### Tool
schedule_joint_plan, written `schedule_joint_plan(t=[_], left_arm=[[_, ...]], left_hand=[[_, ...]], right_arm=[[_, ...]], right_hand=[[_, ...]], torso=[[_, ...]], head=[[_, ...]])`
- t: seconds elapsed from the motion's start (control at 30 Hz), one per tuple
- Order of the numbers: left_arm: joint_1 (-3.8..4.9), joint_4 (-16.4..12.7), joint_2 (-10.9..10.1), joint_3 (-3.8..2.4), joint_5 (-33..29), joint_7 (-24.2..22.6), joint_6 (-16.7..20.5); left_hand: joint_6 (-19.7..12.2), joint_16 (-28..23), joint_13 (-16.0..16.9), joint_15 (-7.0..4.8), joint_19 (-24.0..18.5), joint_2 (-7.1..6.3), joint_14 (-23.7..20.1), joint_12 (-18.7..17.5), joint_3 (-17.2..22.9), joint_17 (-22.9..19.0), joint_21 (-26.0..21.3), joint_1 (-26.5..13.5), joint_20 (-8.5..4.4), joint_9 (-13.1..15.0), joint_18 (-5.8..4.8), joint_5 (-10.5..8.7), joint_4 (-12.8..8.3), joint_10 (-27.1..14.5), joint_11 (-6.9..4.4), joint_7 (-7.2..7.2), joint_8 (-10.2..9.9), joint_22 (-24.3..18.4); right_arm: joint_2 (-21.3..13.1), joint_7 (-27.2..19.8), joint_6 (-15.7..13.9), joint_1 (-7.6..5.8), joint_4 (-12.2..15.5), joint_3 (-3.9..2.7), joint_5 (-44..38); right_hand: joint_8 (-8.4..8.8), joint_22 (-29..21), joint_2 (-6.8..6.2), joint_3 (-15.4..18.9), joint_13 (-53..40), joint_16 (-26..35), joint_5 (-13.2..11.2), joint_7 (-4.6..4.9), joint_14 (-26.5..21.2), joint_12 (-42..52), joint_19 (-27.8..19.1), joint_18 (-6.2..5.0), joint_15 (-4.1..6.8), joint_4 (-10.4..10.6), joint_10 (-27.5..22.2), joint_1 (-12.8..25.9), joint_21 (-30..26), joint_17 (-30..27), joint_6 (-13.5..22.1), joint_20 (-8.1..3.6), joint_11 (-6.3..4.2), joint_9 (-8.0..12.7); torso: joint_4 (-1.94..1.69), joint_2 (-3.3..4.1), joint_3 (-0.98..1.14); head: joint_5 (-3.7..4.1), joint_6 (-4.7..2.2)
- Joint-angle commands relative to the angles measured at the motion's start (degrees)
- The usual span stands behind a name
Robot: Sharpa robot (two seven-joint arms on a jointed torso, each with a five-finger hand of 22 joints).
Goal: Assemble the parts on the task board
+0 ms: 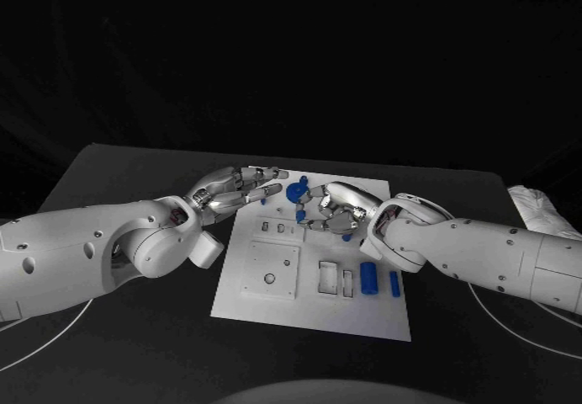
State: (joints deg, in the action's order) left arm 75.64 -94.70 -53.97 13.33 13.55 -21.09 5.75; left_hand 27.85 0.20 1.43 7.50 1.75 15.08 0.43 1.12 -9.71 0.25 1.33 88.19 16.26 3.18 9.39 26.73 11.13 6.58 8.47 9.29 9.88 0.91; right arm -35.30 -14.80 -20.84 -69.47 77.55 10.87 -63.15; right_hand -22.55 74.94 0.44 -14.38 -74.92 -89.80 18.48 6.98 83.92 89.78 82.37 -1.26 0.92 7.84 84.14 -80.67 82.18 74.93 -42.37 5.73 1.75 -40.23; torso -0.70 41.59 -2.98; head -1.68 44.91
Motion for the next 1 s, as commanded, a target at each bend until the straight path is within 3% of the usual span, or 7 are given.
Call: schedule_joint_plan(t=[0.03, 0.23, 0.5, 1.0], left_arm=[[0.00, 0.0, 0.3, -0.04, 0.6, -1.2, -0.3], [0.00, 0.1, 0.4, -0.04, 0.6, -0.9, -0.3], [-0.06, 0.3, 0.6, -0.04, 0.6, -0.6, -0.4], [-0.17, 0.3, 0.6, -0.04, 0.6, 0.0, -0.6]], left_hand=[[0.4, 0.4, 0.1, 0.31, 0.3, -0.15, 0.1, 0.2, -0.1, 0.1, 0.3, 0.4, 0.08, 0.0, 1.06, 0.20, -0.3, 0.5, -0.04, 0.39, 0.2, 0.1], [0.4, 0.4, 0.1, 0.31, 0.2, -0.16, 0.1, 0.2, -0.1, 0.1, 0.3, 0.4, 0.08, 0.0, 1.06, 0.20, -0.3, 0.5, -0.04, 0.39, 0.2, 0.1], [0.4, 0.4, 0.1, 0.32, 0.2, -0.16, 0.1, 0.2, -0.1, 0.1, 0.3, 0.4, 0.09, 0.0, 1.05, 0.21, -0.4, 0.5, -0.03, 0.41, 0.2, 0.1], [0.4, 0.3, 0.1, 0.32, 0.2, -0.17, 0.1, 0.2, -0.1, 0.0, 0.3, 0.4, 0.11, 0.0, 1.04, 0.22, -0.4, 0.5, 0.00, 0.44, 0.2, 0.1]], right_arm=[[0.6, 3.1, 2.8, 0.10, -0.1, -0.03, -3.5], [1.5, 4.8, 4.1, 0.12, -0.5, -0.05, -4.2], [2.4, 5.9, 4.8, 0.12, -1.0, -0.05, -4.7], [3.5, 6.2, 4.2, 0.43, -2.3, -0.05, -5.8]], right_hand=[[-0.17, 11.7, -0.49, 0.0, -15.1, -0.2, 0.2, -0.32, 6.1, 0.2, -0.7, -1.25, -0.29, -0.5, 5.9, 0.1, -0.4, 15.1, -0.7, -0.01, 0.49, 0.0], [0.14, 11.5, -0.71, -0.1, -15.1, -0.2, 0.2, -0.17, 6.1, 0.2, -1.2, -1.39, -0.46, -0.8, 5.9, 0.1, -0.9, 15.1, -0.8, 0.13, 0.67, 0.4], [0.51, 11.4, -0.76, -0.2, -15.1, -0.2, 0.3, 0.00, 6.1, 0.2, -1.5, -1.49, -0.61, -1.1, 5.9, 0.0, -1.3, 15.1, -0.8, 0.27, 0.84, 0.8], [1.28, 11.2, -0.95, -0.3, -15.1, -0.2, 0.4, 0.36, 6.1, 0.2, -2.0, -1.62, -0.89, -1.4, 5.9, 0.2, -1.8, 15.1, -0.4, 0.52, 1.16, 1.4]], torso=[[0.07, 0.01, 0.03], [0.23, -0.03, 0.09], [0.16, -0.03, 0.14], [0.10, 0.01, 0.04]], head=[[-0.05, 0.13], [-0.21, 0.42], [-0.20, 0.46], [-0.28, 0.19]])
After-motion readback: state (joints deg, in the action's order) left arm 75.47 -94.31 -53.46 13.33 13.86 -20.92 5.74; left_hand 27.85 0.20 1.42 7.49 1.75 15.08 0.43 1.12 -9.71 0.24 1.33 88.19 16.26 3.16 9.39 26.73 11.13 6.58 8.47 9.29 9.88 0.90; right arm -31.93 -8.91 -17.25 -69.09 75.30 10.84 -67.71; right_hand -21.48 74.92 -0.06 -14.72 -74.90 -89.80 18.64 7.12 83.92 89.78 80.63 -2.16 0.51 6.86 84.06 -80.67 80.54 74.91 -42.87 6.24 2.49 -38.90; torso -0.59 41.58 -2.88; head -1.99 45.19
